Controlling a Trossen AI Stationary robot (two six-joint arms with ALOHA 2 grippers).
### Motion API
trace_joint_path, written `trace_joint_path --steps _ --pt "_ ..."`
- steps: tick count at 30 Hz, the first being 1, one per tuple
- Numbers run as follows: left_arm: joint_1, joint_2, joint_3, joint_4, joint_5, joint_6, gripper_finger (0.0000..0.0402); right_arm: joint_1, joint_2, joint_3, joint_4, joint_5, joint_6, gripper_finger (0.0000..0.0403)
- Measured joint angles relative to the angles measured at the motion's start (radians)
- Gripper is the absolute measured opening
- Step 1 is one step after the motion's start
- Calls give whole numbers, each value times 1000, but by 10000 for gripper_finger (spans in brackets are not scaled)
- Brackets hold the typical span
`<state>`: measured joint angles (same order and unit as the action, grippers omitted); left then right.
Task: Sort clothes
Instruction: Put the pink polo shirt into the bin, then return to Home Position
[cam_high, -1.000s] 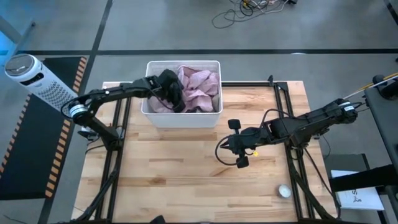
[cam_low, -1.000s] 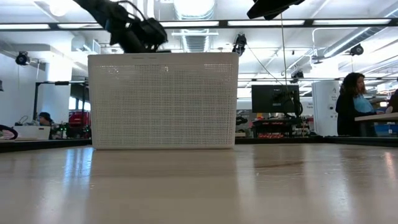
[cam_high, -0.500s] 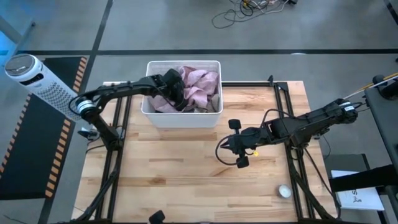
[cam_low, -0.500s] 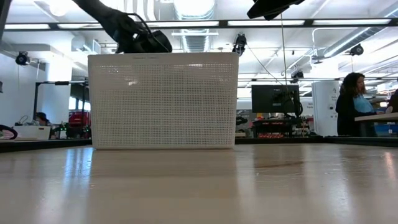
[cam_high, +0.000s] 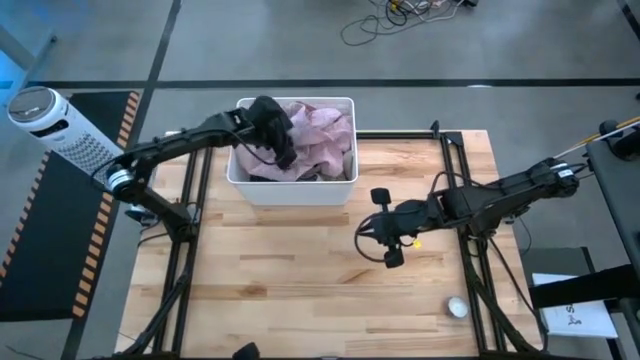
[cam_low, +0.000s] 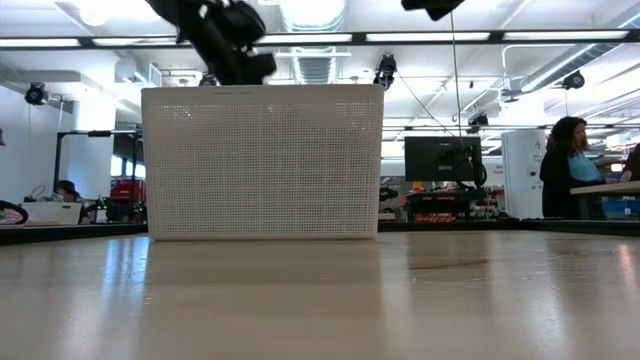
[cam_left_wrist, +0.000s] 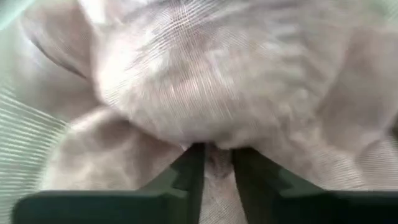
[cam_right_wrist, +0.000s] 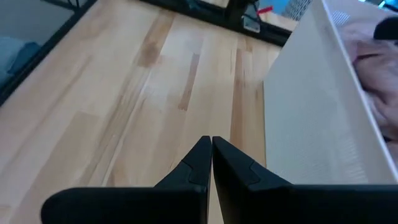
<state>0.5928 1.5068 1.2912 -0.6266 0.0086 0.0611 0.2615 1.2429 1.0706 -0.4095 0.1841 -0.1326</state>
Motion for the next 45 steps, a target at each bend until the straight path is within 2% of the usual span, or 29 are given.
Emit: trace_joint_path --steps 10,13,15,18,20,26,27,29,32,37,45 --pt "-21 -193 117 -147 -1 0 212 0 -92 0 -11 0 -45 0" --pt "-41 -297 107 -137 -2 4 238 0 -112 0 -6 0 -101 0" --pt "-66 -372 72 -106 -2 18 241 0 -140 -12 -11 0 -127 0" --pt "-123 -493 -26 -69 -1 40 216 -7 -196 -55 33 0 -150 0" --pt "-171 -578 -112 11 -1 41 181 -15 -245 -109 60 0 -155 0" --pt "-294 -795 -445 323 1 52 31 -54 -423 -316 229 0 -172 0" --pt "-306 -812 -505 387 9 52 17 -69 -453 -349 246 1 -177 0" --pt "-320 -833 -603 514 31 47 12 -106 -510 -416 246 0 -176 0" --pt "-320 -847 -721 583 48 37 6 -163 -587 -497 300 -4 -137 0" --pt "-327 -908 -859 735 152 25 1 -216 -775 -619 290 -112 -104 0" --pt "-379 -1179 -988 679 151 -27 0 -221 -1148 -777 294 -76 -64 0"
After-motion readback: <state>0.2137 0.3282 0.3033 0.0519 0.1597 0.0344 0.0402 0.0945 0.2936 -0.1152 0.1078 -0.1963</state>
